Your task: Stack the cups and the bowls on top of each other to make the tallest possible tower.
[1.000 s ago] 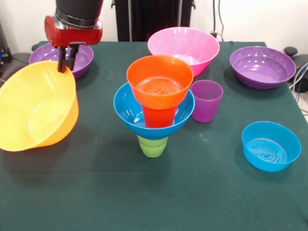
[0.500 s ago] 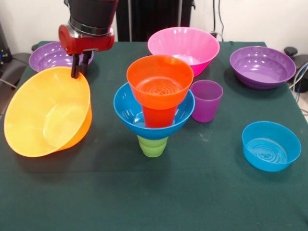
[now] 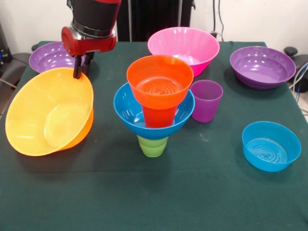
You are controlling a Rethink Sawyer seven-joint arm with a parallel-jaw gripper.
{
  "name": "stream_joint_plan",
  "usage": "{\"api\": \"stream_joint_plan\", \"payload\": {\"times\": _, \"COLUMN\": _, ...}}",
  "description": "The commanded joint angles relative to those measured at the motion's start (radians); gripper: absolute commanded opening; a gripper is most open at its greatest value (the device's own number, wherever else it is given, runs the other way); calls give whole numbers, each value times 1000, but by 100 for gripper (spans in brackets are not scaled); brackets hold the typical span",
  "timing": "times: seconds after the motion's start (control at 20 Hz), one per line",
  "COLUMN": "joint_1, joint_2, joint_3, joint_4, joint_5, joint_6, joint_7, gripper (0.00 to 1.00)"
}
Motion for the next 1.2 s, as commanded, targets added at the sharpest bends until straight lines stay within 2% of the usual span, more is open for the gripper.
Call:
{"api": "stream_joint_plan", "payload": {"times": 0.05, "joint_1": 11, "joint_2": 11, "joint_3": 35, "joint_4": -59, "joint_5": -50, "joint_6": -8, "joint_7": -10, "gripper": 0}}
{"api": "stream_joint_plan", "payload": {"times": 0.1, "joint_1": 8, "joint_2": 10, "joint_3": 38, "joint_4": -56, "joint_5": -48, "joint_6": -9, "joint_7": -14, "gripper": 0}}
{"api": "stream_joint_plan", "payload": {"times": 0.15, "joint_1": 6, "joint_2": 10, "joint_3": 40, "joint_4": -55, "joint_5": -46, "joint_6": -9, "joint_7": -15, "gripper": 100}}
{"api": "stream_joint_plan", "payload": {"times": 0.8, "joint_1": 5, "joint_2": 2, "joint_3": 43, "joint_4": -46, "joint_5": -50, "joint_6": -21, "joint_7": -18, "gripper": 100}}
{"api": "stream_joint_plan", "payload": {"times": 1.2, "joint_1": -28, "joint_2": -53, "joint_3": 82, "joint_4": 17, "joint_5": -4, "joint_6": 2, "joint_7": -61, "gripper": 100}}
